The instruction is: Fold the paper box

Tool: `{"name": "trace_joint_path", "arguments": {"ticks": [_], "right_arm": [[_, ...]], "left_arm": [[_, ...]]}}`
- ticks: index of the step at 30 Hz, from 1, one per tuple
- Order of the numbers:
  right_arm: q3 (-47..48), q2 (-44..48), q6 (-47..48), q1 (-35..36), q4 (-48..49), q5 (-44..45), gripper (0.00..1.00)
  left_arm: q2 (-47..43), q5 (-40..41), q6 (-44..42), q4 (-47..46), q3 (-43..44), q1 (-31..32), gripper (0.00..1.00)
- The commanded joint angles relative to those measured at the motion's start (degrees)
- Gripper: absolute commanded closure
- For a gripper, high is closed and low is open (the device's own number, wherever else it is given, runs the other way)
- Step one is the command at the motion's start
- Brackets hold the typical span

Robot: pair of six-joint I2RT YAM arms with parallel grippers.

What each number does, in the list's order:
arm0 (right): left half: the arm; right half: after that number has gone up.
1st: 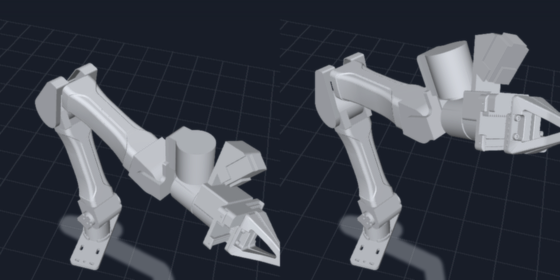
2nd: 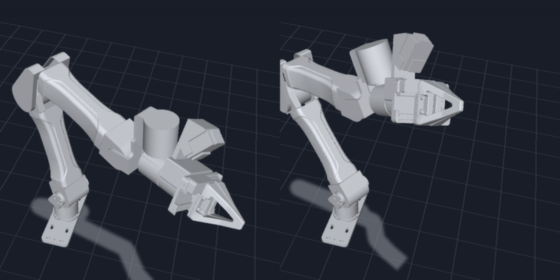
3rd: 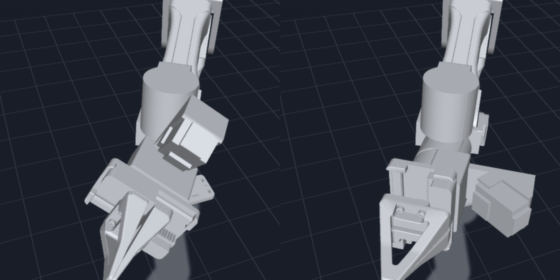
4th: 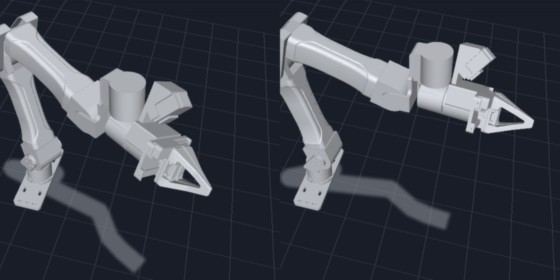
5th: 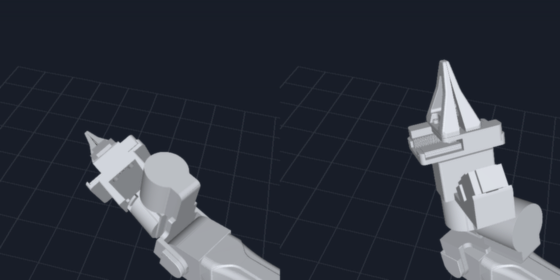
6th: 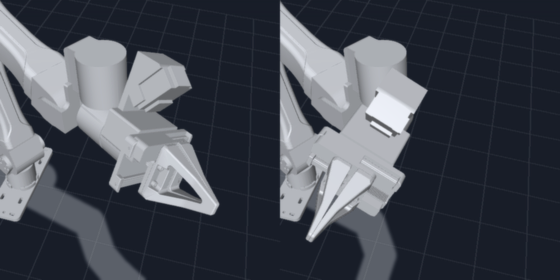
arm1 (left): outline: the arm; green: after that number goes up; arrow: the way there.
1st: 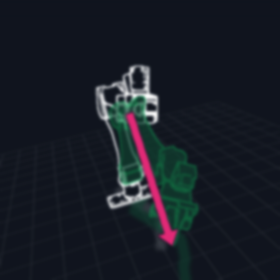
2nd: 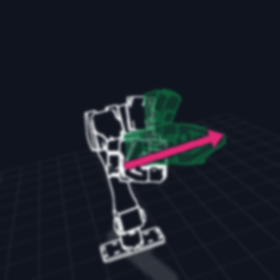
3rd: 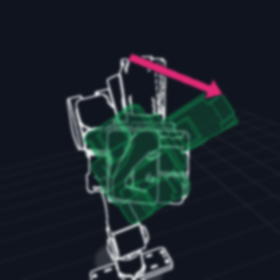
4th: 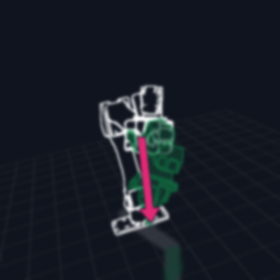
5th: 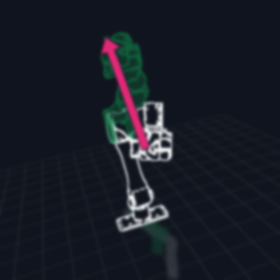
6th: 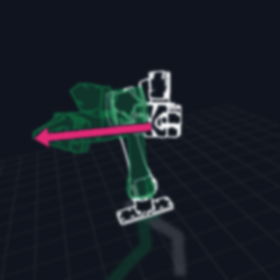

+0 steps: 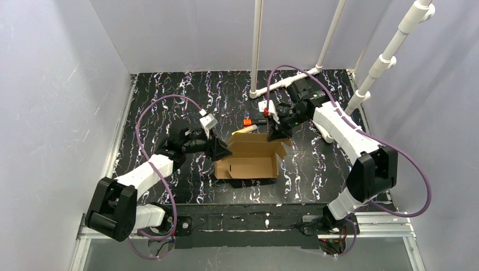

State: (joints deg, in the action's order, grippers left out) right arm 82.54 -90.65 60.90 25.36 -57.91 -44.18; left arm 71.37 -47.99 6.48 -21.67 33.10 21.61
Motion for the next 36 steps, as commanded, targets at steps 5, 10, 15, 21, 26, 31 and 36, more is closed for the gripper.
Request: {"name": "trace_joint_path", "arguments": {"ticks": [5,10,15,21,26,31,36], "right_arm": [[4.96,-1.17,8.53,-0.05,-8.79,-5.38,0.99],[6.03,-1.03,12.48,-0.05,-12.38,-5.44,0.99],[7.1,-1.71,13.01,-0.05,-13.55,-5.1,0.99],[8.81,-3.57,13.28,0.04,-14.79,-5.42,0.99],[11.14,-5.39,17.84,0.38,-20.45,-6.32,0.99],[11.41,-5.0,19.2,0.66,-21.5,-6.46,0.99],[11.13,-4.55,15.02,0.64,-18.17,-5.06,0.99]], "left_arm": [[-0.64,-7.99,-7.61,-1.39,1.18,0.19,0.73],[-2.86,-11.17,-14.86,-1.39,0.76,0.19,1.0],[-8.15,-12.39,-22.56,-1.33,-1.66,0.19,1.0],[-7.15,-17.53,-24.85,-0.83,-0.33,0.36,1.0],[-3.9,-23.08,-26.65,-0.06,3.56,0.37,1.0],[0.0,-25.29,-28.43,1.49,8.0,0.37,1.0],[1.61,-24.46,-28.2,1.82,9.01,0.54,1.0]]}}
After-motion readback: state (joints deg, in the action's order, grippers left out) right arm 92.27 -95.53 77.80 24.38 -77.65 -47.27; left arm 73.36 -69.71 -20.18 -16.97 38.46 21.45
